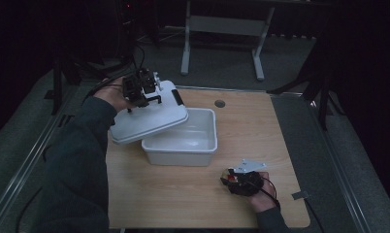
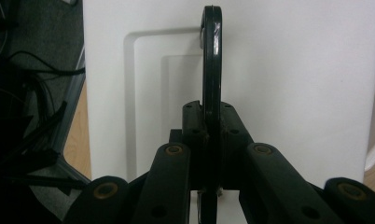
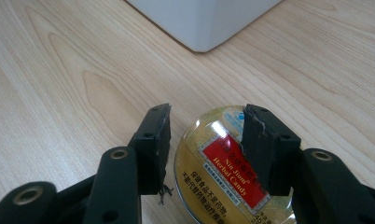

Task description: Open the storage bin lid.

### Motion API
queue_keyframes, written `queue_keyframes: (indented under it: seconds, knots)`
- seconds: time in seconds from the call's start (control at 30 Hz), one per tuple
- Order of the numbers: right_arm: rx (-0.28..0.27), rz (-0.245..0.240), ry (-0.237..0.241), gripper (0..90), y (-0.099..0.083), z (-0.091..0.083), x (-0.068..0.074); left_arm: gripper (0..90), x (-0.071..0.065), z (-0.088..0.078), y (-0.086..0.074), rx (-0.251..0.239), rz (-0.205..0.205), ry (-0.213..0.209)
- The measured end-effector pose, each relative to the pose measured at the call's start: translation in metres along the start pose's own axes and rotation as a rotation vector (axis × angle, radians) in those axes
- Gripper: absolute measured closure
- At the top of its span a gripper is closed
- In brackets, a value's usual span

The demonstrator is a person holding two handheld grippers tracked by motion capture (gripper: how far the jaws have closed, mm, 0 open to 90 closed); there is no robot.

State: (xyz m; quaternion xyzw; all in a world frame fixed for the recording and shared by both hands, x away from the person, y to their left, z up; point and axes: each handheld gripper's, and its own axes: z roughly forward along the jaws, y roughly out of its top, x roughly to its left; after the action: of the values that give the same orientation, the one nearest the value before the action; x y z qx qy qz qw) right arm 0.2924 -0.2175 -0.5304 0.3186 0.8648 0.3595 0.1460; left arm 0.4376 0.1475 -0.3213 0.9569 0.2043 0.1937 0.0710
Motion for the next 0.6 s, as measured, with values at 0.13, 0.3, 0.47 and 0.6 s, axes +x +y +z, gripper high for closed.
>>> queue_keyframes:
  seconds: [0.13,0.3,0.47,0.6]
  knots:
    - [-0.001,0.0,0.001,51.4,0.0,0.0,0.0,84.6,0.002,0.0,-0.004,0.008,-0.021,0.005]
    - [-0.001,-0.002,0.0,51.4,0.0,0.0,0.0,84.6,0.006,0.0,-0.008,0.016,-0.041,0.011]
    - [0.0,-0.002,0.0,51.4,0.0,0.0,0.0,84.6,0.009,0.001,-0.012,0.027,-0.069,0.016]
    - [0.001,0.0,0.0,51.4,0.0,0.0,-0.001,84.6,0.011,0.003,-0.015,0.04,-0.081,0.012]
